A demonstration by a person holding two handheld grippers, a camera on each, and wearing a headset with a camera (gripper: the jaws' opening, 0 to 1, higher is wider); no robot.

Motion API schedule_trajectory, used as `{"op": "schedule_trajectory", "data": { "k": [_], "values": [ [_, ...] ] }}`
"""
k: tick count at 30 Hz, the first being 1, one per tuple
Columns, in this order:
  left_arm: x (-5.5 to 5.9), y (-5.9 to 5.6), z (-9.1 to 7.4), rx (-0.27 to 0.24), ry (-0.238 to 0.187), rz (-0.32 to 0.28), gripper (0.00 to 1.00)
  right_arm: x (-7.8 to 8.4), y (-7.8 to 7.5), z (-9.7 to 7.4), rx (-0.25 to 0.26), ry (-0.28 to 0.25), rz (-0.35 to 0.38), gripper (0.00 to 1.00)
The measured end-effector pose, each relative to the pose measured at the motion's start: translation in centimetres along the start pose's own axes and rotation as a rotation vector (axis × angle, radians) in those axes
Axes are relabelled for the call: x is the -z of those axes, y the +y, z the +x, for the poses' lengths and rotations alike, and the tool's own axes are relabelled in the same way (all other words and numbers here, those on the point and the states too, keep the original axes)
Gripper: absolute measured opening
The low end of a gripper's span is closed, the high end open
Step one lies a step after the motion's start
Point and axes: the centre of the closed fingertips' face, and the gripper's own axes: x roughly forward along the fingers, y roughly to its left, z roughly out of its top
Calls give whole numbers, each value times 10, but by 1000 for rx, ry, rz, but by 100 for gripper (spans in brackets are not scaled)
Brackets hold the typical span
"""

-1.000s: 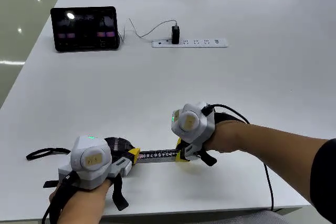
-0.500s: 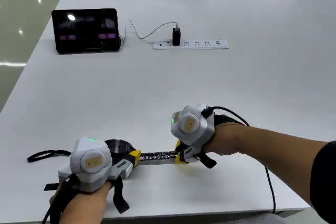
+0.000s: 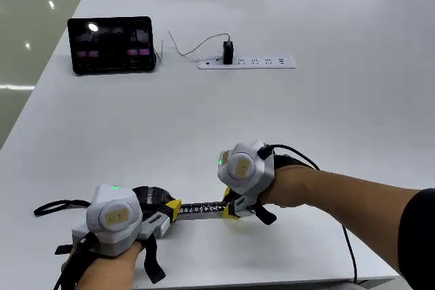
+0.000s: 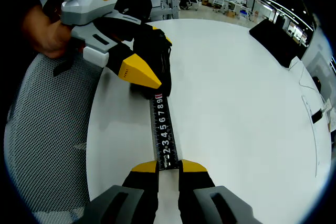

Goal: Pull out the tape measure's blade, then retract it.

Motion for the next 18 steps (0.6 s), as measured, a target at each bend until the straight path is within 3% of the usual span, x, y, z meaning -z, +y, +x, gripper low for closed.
{"op": "schedule_trajectory", "data": {
  "k": [18],
  "values": [
    [0,0,-1,4,-3,-15,59,-7,1,4,-3,-14,-2,10]
  ]
}}
